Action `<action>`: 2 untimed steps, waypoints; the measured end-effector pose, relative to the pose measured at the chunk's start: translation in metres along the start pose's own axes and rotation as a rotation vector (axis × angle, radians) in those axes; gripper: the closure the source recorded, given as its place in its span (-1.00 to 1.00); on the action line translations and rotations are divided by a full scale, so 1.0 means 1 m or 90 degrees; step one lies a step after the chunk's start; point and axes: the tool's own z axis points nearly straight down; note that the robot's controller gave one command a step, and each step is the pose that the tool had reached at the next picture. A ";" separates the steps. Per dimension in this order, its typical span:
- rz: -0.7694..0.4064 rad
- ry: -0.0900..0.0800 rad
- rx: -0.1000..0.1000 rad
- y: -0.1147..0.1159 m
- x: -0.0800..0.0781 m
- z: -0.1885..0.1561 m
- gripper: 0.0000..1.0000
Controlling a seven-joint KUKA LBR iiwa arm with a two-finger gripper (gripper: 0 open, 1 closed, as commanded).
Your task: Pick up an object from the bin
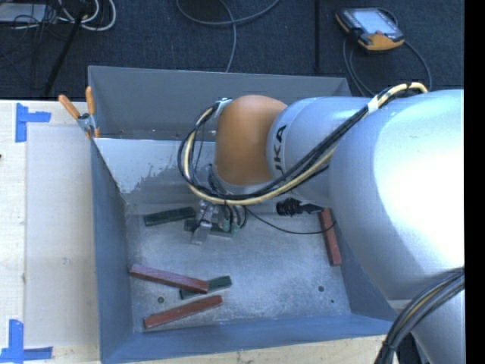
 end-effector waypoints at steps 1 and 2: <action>0.000 0.000 0.000 0.000 0.000 0.000 1.00; 0.000 0.002 0.001 0.000 0.001 -0.003 1.00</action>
Offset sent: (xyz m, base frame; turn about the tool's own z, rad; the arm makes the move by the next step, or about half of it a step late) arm 0.0002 0.0000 0.0478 0.0000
